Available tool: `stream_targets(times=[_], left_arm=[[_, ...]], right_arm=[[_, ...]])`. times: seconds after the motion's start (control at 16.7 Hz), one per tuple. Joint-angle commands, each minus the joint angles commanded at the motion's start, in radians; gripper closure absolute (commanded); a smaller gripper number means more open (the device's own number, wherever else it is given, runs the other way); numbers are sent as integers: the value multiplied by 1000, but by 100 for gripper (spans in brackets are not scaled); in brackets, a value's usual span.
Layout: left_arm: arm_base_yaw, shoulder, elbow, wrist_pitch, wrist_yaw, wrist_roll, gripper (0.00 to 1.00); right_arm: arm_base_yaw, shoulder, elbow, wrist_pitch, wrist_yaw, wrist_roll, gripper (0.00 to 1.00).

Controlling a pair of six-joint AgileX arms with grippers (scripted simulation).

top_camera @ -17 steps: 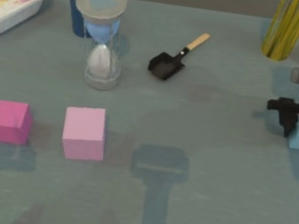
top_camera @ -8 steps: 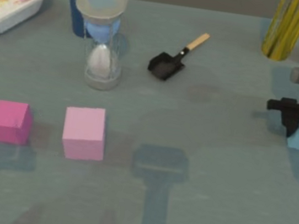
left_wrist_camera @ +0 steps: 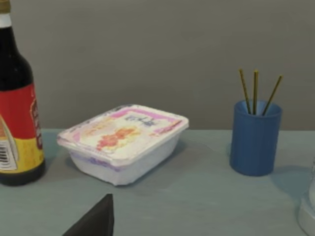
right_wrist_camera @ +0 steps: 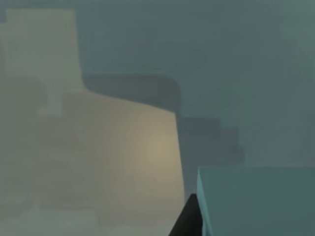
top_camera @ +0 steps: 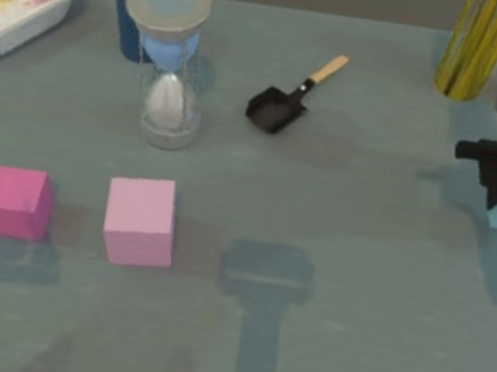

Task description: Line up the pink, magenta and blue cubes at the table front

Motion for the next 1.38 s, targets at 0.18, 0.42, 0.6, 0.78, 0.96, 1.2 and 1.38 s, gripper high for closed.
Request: stream_targets(times=[0.18,0.42,0.6,0.78,0.96,1.2,1.38], left_arm=[[0,0,0,0,0,0,0],[0,0,0,0,0,0,0],[0,0,0,0,0,0,0],[0,0,0,0,0,0,0],[0,0,0,0,0,0,0],[0,0,0,0,0,0,0],[0,0,0,0,0,0,0]], right_arm=[[4,-33,52,-80,0,-2,100],[-1,-33,55,-84,-1,-1,100],[37,-52,33,-82,0,34,100],[151,-115,-39,-73,3,140,100],[304,-200,-139,-63,6,283,100],[512,-312,-269,-47,10,467,100],[587,-362,-323,-38,13,540,100]])
